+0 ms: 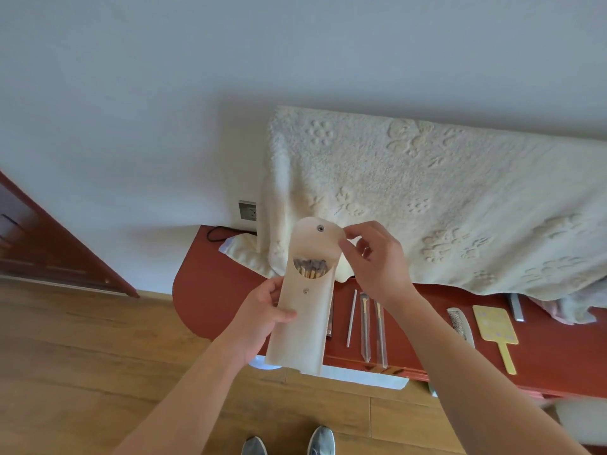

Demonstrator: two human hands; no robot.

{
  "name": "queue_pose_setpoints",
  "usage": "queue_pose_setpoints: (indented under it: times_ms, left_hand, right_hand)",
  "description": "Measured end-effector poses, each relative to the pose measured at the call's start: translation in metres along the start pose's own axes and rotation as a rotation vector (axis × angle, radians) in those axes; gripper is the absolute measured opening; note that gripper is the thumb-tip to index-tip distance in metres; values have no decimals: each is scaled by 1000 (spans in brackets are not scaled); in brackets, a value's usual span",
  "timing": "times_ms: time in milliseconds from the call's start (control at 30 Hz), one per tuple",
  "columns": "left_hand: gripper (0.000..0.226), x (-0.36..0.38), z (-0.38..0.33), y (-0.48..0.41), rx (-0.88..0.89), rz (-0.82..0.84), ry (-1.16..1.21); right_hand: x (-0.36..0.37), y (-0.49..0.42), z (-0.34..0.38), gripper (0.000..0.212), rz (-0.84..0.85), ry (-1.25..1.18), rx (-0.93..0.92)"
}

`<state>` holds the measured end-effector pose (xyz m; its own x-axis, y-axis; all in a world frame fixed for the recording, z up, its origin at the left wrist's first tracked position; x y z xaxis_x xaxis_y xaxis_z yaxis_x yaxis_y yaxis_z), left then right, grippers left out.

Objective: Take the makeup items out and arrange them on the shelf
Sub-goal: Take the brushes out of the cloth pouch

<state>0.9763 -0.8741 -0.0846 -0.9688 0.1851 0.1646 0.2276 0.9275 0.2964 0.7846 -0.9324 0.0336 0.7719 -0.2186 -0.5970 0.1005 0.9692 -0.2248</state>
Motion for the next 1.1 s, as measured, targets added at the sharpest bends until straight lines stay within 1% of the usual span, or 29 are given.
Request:
queue_pose_setpoints:
  times_ms: [100, 300, 467, 567, 700, 833, 933, 1100]
  left_hand:
    - [52, -9, -2, 3, 4, -3, -2]
    - [50, -22, -3, 1, 2, -8, 33]
    - [48, -28, 2, -2, -1, -4, 73]
    - [50, -29, 5, -4, -1, 7, 90]
    - [47, -30, 10, -7, -4, 7, 94]
    - [47, -32, 15, -11, -8, 7, 88]
    - [49, -33, 21, -15, -28, 6, 80]
    - [55, -24, 38, -26, -78, 34, 143]
  right_hand:
    - [8, 8, 11, 6, -6, 15, -54]
    - [34, 35, 21, 9, 52, 87, -180]
    - [55, 49, 15, 13, 87, 139, -212]
    - [62, 51, 9, 14, 104, 152, -193]
    - [67, 51, 3, 15, 121, 168, -171]
    - [62, 51, -2, 18, 119, 117, -128]
    - [51, 47, -13, 22, 95, 93, -64]
    - [38, 43, -58, 17, 99, 123, 82]
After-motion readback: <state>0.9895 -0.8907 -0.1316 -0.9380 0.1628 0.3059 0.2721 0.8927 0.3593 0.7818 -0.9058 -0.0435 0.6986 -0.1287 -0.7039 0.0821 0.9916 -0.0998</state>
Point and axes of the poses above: each hand's wrist, its own y-axis away from the middle knuckle, its own x-axis out of the palm, z = x × y, the point moved 10 cm from there along -y, towards the middle knuckle, and after that the axes turned 11 degrees about x, right-handed, at the moved point
